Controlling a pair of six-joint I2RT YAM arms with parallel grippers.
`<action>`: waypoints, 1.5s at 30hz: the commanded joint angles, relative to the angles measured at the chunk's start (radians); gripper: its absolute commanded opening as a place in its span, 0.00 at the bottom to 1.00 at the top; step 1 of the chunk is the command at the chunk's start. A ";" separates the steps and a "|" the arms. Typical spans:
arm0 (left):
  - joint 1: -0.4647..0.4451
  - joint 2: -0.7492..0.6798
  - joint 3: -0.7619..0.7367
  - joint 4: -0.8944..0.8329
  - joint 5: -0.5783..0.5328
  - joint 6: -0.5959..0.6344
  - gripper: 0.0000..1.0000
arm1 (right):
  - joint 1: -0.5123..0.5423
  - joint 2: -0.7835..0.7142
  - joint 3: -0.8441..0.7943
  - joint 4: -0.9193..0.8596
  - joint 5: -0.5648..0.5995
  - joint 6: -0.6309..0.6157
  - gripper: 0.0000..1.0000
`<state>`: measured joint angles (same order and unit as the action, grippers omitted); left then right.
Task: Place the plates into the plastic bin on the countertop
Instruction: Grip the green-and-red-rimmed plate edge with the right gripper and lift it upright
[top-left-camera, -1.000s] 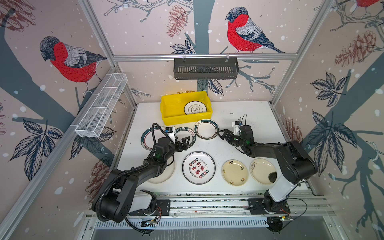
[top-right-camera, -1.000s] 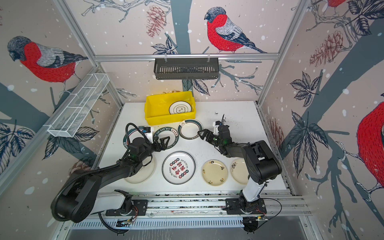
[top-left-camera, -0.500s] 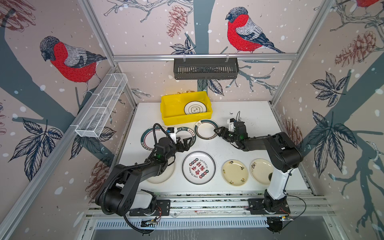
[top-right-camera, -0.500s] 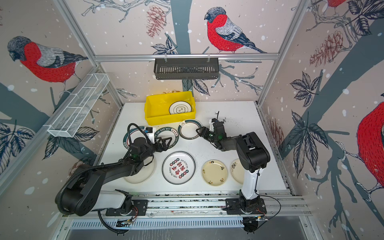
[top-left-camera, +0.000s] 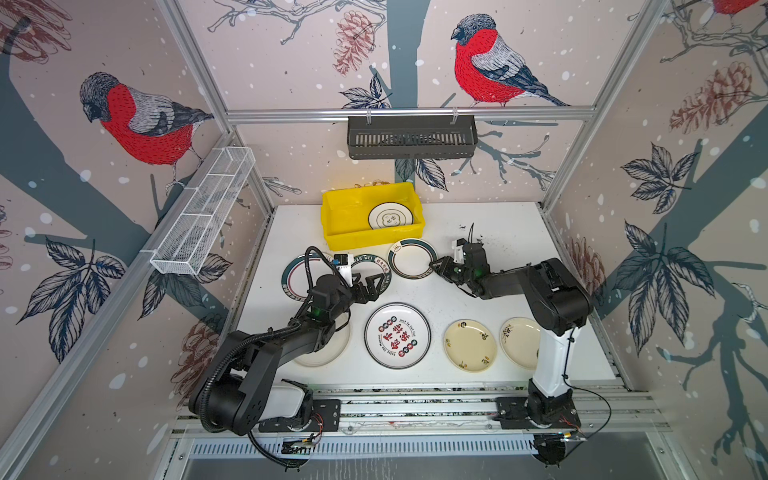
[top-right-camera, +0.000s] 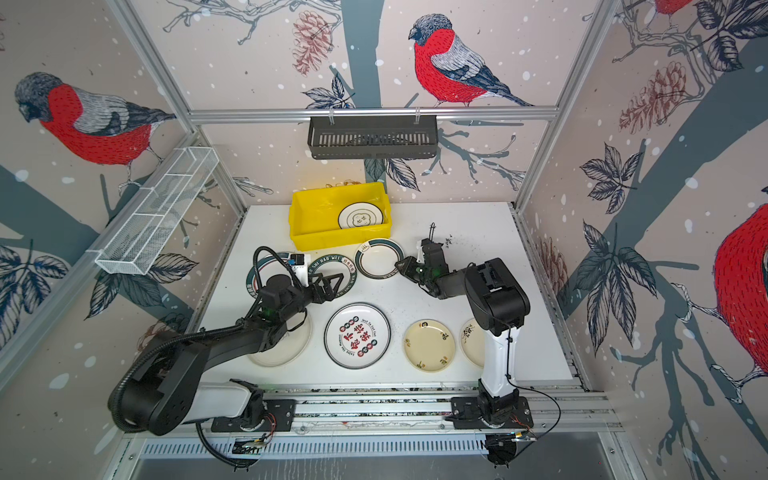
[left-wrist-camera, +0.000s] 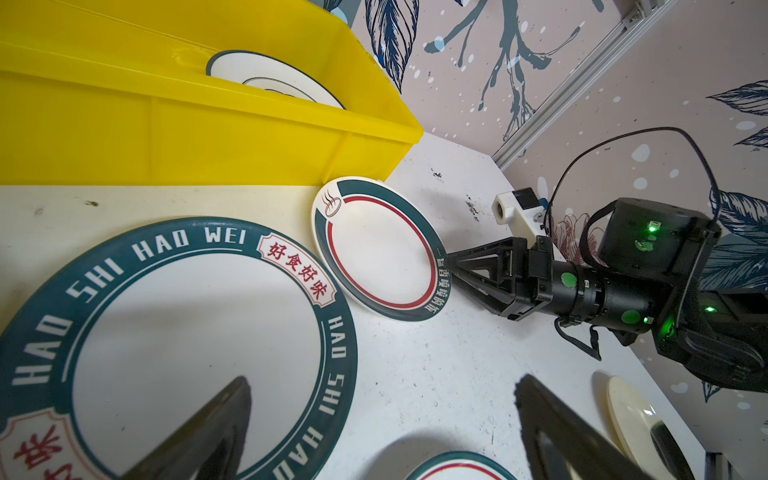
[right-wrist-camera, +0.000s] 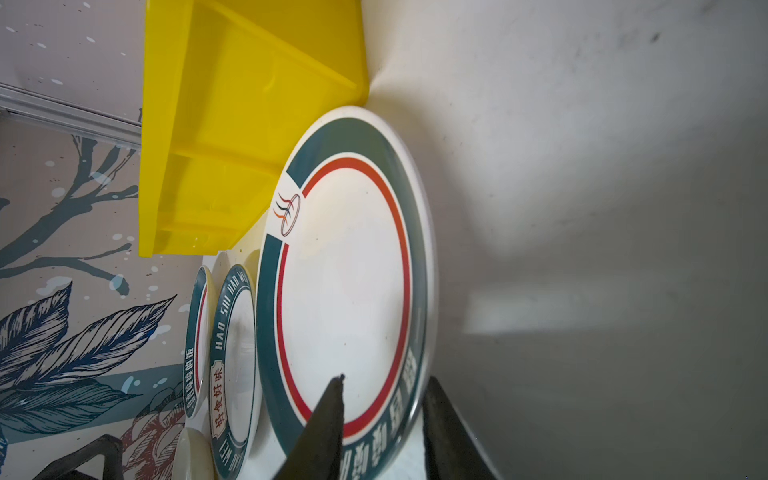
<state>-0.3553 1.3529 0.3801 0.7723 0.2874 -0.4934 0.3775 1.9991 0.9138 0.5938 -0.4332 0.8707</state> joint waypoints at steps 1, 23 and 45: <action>-0.001 0.002 0.007 0.030 0.008 -0.003 0.98 | -0.001 0.010 0.011 -0.002 0.019 0.005 0.27; -0.002 0.023 0.014 0.041 0.042 -0.027 0.98 | -0.019 -0.087 -0.083 0.025 0.072 0.009 0.02; -0.008 0.112 0.053 0.051 0.119 -0.051 0.97 | 0.037 -0.445 -0.279 0.020 0.070 0.033 0.00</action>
<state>-0.3622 1.4570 0.4248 0.7731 0.3717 -0.5282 0.4038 1.5898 0.6479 0.5781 -0.3527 0.8913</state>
